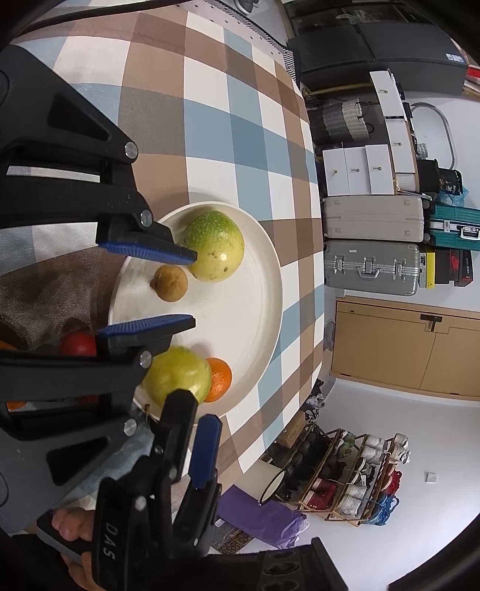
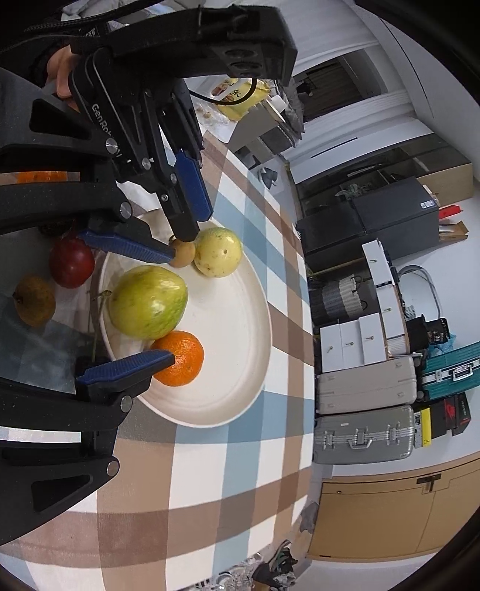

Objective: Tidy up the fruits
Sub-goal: 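Open both tools to release the pomelo and kiwi on the plate, withdraw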

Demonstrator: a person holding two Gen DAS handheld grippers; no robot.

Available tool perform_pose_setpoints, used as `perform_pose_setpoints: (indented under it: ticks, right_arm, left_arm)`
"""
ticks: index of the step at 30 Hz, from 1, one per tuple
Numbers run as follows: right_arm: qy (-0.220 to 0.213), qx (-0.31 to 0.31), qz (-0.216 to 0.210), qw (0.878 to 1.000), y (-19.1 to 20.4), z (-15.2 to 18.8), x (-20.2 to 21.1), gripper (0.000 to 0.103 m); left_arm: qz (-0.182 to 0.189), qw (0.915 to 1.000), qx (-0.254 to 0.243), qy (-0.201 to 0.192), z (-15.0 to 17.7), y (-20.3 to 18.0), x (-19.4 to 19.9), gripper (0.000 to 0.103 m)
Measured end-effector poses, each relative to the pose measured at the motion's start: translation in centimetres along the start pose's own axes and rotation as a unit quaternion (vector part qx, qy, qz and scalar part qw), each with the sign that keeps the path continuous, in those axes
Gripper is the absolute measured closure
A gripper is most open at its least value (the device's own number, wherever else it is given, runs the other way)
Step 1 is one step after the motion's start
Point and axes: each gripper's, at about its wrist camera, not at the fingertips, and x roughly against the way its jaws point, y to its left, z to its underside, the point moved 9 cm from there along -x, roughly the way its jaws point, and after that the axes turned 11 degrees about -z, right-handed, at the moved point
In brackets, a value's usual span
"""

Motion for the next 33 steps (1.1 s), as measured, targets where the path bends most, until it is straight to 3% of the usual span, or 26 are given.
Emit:
perform_pose_setpoints:
  ticks: [2,4,6,7,9,14,16,33]
  right_arm:
    - [-0.001,0.001,0.007,1.000,0.0,0.0,0.6,0.051]
    - [0.000,0.001,0.011,1.000,0.0,0.2,1.2,0.046]
    - [0.002,-0.003,0.013,1.000,-0.2,0.5,2.0,0.027]
    - [-0.001,-0.005,0.010,1.000,-0.2,0.7,2.4,0.023]
    - [-0.008,-0.006,0.010,1.000,-0.2,0.9,3.2,0.013]
    - [-0.021,-0.018,0.034,0.999,-0.8,1.2,5.0,0.002]
    - [-0.024,-0.022,0.033,0.999,-0.8,1.3,5.6,0.001]
    - [-0.018,-0.026,0.033,0.999,1.5,3.1,8.8,0.001]
  left_arm:
    - [0.000,1.0000,0.001,0.001,0.0,0.1,0.0,0.066]
    - [-0.004,1.0000,0.005,-0.001,0.0,0.2,0.3,0.045]
    - [-0.008,0.9999,0.008,-0.007,0.0,0.4,0.8,0.034]
    - [-0.009,0.9999,0.008,-0.009,0.0,0.5,1.0,0.027]
    - [-0.011,0.9998,0.010,-0.012,0.1,0.7,1.6,0.022]
    - [-0.027,0.9995,0.012,-0.015,0.4,1.3,3.2,0.014]
    - [-0.034,0.9992,0.008,-0.019,0.5,1.5,4.0,0.000]
    - [-0.059,0.9979,-0.004,-0.027,2.8,2.7,10.6,0.001]
